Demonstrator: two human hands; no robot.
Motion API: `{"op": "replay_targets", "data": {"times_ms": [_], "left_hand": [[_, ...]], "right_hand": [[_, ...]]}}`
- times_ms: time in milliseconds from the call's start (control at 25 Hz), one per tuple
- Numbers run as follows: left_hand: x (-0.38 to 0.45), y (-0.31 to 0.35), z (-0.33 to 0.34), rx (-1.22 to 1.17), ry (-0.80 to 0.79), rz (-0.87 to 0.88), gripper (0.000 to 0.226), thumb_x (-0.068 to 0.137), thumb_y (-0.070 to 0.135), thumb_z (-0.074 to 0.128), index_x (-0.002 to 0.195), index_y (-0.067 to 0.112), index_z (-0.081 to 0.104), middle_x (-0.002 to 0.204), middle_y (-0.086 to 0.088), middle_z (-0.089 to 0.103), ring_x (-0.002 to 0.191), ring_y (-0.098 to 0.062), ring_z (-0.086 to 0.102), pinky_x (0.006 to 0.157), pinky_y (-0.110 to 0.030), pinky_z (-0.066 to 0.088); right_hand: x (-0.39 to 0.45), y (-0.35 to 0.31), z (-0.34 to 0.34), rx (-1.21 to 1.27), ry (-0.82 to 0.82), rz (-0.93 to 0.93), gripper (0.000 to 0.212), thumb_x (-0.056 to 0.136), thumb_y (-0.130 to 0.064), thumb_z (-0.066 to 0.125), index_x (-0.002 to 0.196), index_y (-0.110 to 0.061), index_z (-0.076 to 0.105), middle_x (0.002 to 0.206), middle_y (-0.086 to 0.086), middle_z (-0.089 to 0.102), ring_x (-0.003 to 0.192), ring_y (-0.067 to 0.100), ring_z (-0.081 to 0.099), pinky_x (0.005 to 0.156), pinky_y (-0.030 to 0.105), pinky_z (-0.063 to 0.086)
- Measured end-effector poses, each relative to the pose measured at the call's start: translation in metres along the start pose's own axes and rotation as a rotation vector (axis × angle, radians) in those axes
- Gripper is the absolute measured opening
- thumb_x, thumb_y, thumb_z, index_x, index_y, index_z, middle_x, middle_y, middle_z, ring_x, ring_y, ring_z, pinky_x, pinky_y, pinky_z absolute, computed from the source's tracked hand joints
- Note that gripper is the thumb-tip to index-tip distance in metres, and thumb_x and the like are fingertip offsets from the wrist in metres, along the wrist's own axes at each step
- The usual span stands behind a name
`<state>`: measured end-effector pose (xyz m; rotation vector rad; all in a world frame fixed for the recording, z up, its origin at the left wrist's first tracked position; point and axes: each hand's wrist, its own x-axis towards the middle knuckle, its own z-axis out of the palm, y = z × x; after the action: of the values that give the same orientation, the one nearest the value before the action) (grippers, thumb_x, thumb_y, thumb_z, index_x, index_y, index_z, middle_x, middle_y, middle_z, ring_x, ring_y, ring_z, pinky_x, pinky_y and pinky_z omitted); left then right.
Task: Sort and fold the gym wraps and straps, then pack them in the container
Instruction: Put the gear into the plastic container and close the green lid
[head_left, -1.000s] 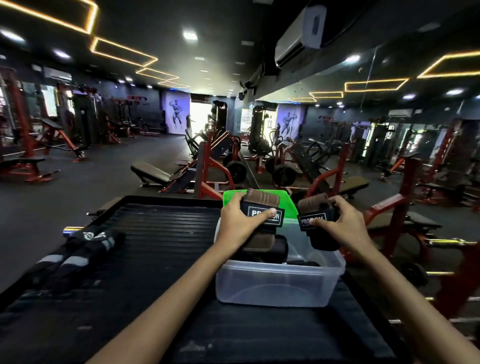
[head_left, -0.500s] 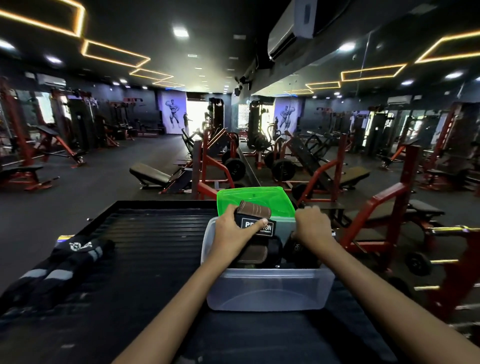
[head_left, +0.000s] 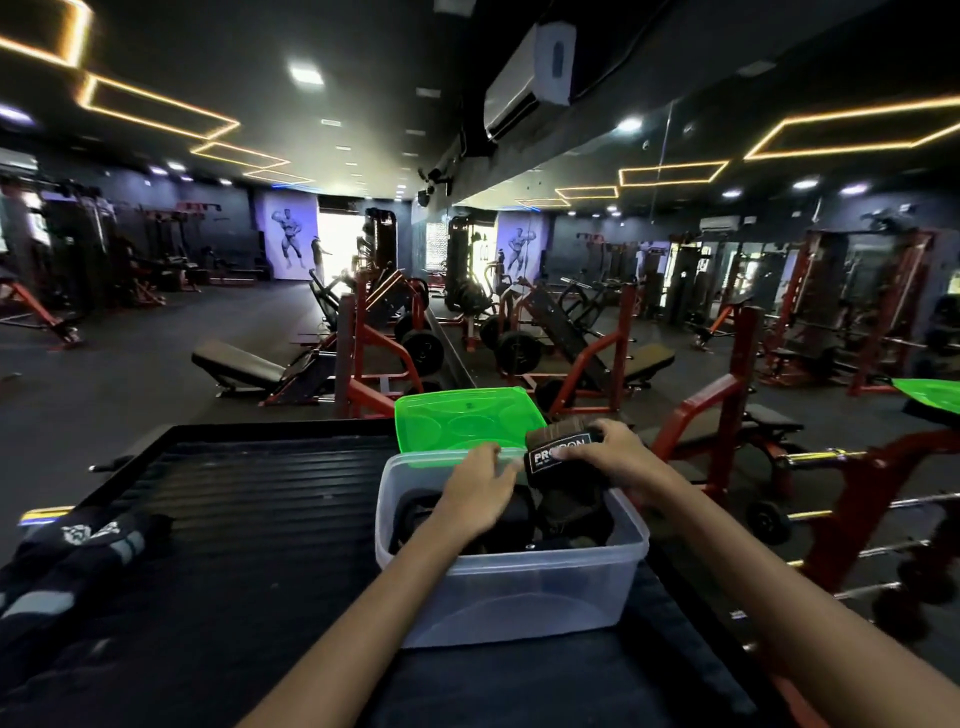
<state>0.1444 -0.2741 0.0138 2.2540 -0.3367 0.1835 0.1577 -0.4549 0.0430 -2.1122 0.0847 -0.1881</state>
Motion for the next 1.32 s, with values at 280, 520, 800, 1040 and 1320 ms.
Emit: {"op": "replay_targets", "data": {"times_ms": [280,520,800,1040,1320], "left_hand": [[-0.006,-0.010,0.009,0.620,-0.373,0.133,0.057,0.092,0.030,0.047,0.145,0.022,0.027,0.147,-0.011,0.033,0.134,-0.031,0.032,0.111,-0.039,0.027],[-0.012,-0.009,0.007,0.716,-0.299,0.025,0.058,0.091,0.028,0.051,0.143,0.020,0.028,0.143,-0.012,0.032,0.134,-0.029,0.029,0.107,-0.039,0.029],[-0.014,-0.006,0.008,0.724,-0.283,0.033,0.060,0.090,0.030,0.053,0.143,0.020,0.028,0.143,-0.013,0.031,0.134,-0.030,0.028,0.108,-0.038,0.027],[-0.014,-0.005,0.007,0.742,-0.287,0.009,0.058,0.090,0.029,0.053,0.142,0.020,0.028,0.143,-0.013,0.031,0.134,-0.029,0.028,0.107,-0.038,0.028],[-0.013,-0.005,0.008,0.776,-0.296,0.013,0.059,0.091,0.030,0.052,0.143,0.019,0.025,0.143,-0.014,0.030,0.134,-0.030,0.028,0.107,-0.038,0.028]], "right_hand": [[0.004,-0.027,0.005,-0.621,-0.050,0.136,0.077,0.066,-0.032,0.083,0.124,0.000,0.043,0.125,0.016,0.053,0.115,0.029,0.055,0.081,0.032,0.048],[0.001,-0.028,0.054,-0.938,-0.024,-0.024,0.052,0.078,-0.027,0.070,0.121,-0.005,0.048,0.123,0.017,0.057,0.114,0.033,0.056,0.089,0.037,0.048],[0.037,-0.027,0.046,-0.842,-0.465,0.184,0.023,0.079,-0.027,0.069,0.092,-0.008,0.063,0.093,0.014,0.068,0.063,0.020,0.058,0.050,0.026,0.047],[0.017,-0.012,0.054,-0.786,-0.216,0.054,0.060,0.083,-0.038,0.063,0.125,-0.002,0.040,0.116,0.018,0.059,0.099,0.033,0.063,0.062,0.032,0.053],[0.007,-0.026,0.029,-0.912,-0.219,-0.065,0.059,0.072,-0.021,0.079,0.125,-0.008,0.057,0.124,0.014,0.060,0.112,0.027,0.058,0.087,0.027,0.050]]}}
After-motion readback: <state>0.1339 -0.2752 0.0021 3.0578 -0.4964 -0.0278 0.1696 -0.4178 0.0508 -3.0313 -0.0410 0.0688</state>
